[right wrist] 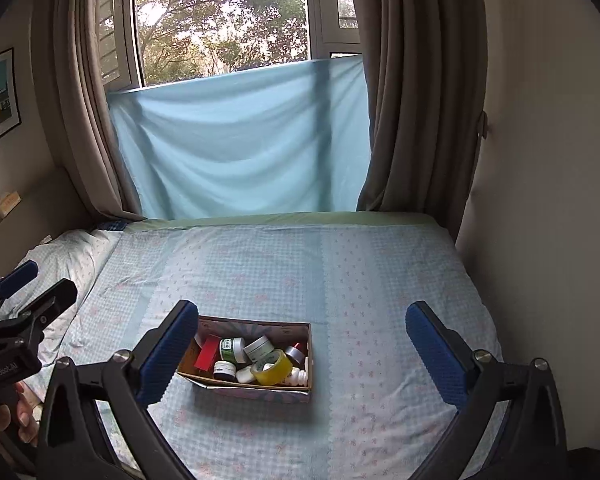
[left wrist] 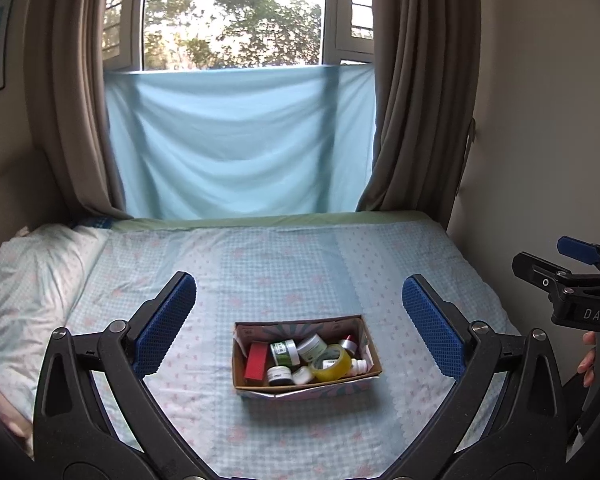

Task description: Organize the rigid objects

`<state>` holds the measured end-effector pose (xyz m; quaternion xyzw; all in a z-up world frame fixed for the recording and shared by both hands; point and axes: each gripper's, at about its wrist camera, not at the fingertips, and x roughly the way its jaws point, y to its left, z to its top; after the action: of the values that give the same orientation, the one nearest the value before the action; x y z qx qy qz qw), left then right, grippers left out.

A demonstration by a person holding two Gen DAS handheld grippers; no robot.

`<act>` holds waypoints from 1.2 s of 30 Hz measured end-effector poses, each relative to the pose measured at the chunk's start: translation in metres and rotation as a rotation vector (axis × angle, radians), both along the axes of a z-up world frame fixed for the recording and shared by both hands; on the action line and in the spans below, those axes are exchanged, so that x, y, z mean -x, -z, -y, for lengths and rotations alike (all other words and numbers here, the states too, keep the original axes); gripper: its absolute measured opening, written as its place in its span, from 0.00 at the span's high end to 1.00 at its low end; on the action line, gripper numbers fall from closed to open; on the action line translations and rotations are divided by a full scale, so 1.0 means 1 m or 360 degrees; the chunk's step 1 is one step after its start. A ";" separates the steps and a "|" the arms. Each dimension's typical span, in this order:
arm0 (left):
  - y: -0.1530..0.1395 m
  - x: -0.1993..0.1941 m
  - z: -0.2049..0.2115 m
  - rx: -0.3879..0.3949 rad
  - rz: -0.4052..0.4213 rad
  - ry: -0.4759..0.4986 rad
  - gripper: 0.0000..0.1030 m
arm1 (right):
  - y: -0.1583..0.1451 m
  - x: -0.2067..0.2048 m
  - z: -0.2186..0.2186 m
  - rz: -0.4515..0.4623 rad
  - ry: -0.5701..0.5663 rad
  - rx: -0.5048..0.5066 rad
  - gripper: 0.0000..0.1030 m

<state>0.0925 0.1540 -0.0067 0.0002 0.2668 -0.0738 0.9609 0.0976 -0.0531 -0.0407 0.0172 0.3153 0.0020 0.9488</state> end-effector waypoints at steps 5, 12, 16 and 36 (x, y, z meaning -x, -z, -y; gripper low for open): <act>-0.001 0.012 0.007 -0.0009 0.0013 0.0005 0.00 | 0.000 0.009 0.006 0.0009 0.0039 0.0015 0.00; -0.002 0.016 0.015 -0.0044 0.0059 0.0008 0.00 | -0.004 0.013 0.014 0.0048 0.0074 0.0001 0.00; -0.004 0.016 0.018 -0.0055 0.0067 0.0009 0.00 | -0.005 0.012 0.013 0.0061 0.0077 -0.0011 0.00; -0.005 0.012 0.016 -0.0067 0.0081 -0.0018 0.00 | -0.007 0.004 0.012 0.0072 0.0044 -0.0007 0.00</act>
<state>0.0809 0.1380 -0.0016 0.0207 0.2437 -0.0627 0.9676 0.0939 -0.0649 -0.0339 0.0236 0.2934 -0.0100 0.9556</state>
